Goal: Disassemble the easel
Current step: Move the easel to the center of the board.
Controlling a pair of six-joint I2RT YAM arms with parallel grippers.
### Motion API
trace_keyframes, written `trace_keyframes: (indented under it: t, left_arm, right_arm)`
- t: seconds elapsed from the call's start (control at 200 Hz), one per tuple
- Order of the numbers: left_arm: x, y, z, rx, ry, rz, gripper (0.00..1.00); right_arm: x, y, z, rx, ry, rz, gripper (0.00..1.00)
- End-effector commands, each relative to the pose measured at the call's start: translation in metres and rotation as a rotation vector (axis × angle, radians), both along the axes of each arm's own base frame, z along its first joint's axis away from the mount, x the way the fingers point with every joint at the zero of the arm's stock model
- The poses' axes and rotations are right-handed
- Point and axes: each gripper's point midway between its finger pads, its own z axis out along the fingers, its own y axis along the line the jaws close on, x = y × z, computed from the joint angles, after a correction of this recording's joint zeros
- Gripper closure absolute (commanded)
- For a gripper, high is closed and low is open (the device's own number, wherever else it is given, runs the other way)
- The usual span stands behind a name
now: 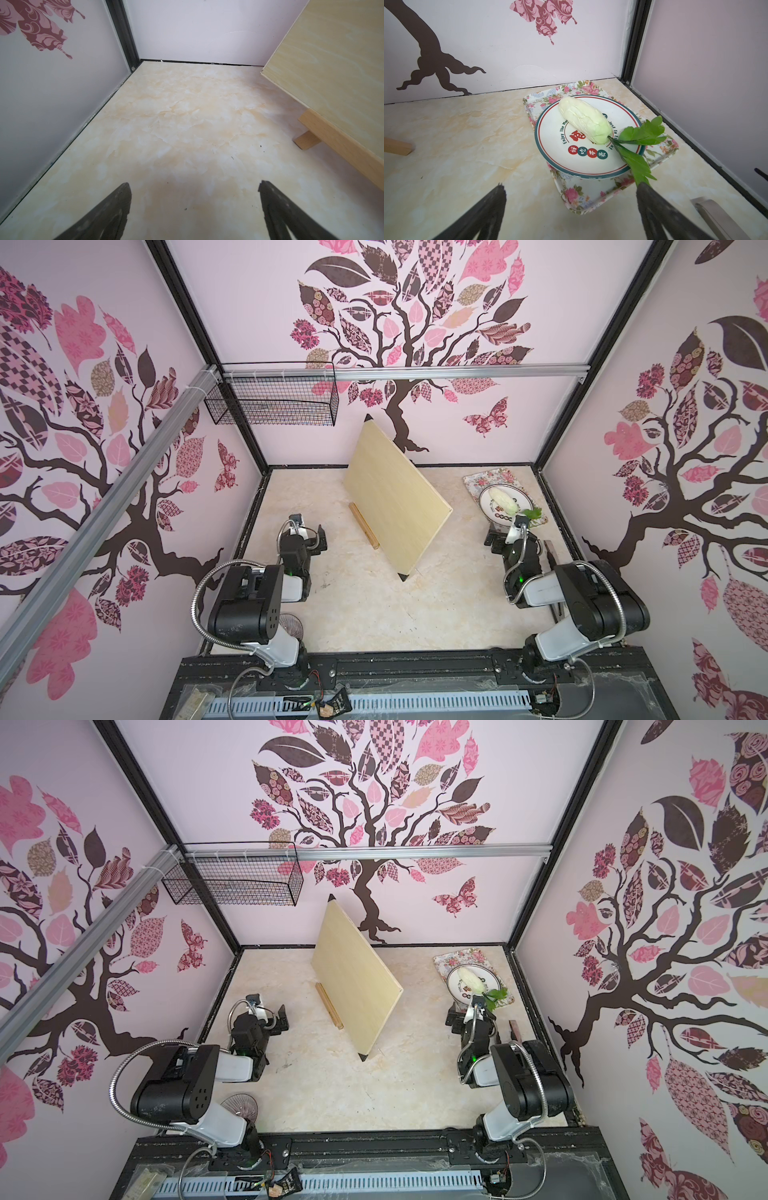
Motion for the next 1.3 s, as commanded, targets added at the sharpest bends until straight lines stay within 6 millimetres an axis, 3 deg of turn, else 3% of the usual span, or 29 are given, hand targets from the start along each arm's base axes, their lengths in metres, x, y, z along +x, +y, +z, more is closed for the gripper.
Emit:
trace_keyframes:
  t: [0.0,0.16,0.3,0.46,0.685,0.76,0.86,1.07,1.205,1.295]
  left_arm:
    - [0.006,0.0,0.009,-0.006,-0.029,-0.006,0.02]
    - [0.006,-0.004,0.012,-0.008,-0.035,-0.029,0.02]
    - [0.006,-0.009,0.031,-0.001,-0.028,-0.059,0.02]
    - [0.004,-0.008,0.056,0.006,-0.013,-0.022,0.02]
    - [0.005,-0.018,0.089,-0.222,-0.013,-0.008,0.11]
    - [0.006,-0.028,0.085,-0.352,0.027,-0.019,0.17]
    - [0.009,-0.058,0.073,-0.484,0.088,-0.112,0.25]
    - [0.015,-0.116,0.043,-0.707,0.231,-0.271,0.38]
    - [0.017,-0.136,0.026,-0.745,0.277,-0.313,0.45]
    - [0.017,-0.148,0.016,-0.758,0.306,-0.332,0.46]
  right_arm:
    - [0.003,-0.001,0.001,0.01,-0.002,-0.003,0.0]
    - [0.001,0.002,0.01,0.004,-0.027,0.016,0.0]
    - [0.012,0.002,0.03,0.0,0.046,0.008,0.0]
    - [0.023,0.006,0.069,0.053,0.039,0.014,0.0]
    - [0.035,0.02,0.133,0.183,0.083,0.064,0.02]
    - [0.042,0.036,0.151,0.255,0.153,0.125,0.04]
    - [0.049,0.068,0.177,0.353,0.226,0.247,0.06]
    - [0.048,0.156,0.239,0.431,0.277,0.534,0.1]
    - [0.045,0.216,0.262,0.489,0.343,0.731,0.17]
    - [0.045,0.243,0.27,0.436,0.38,0.782,0.18]
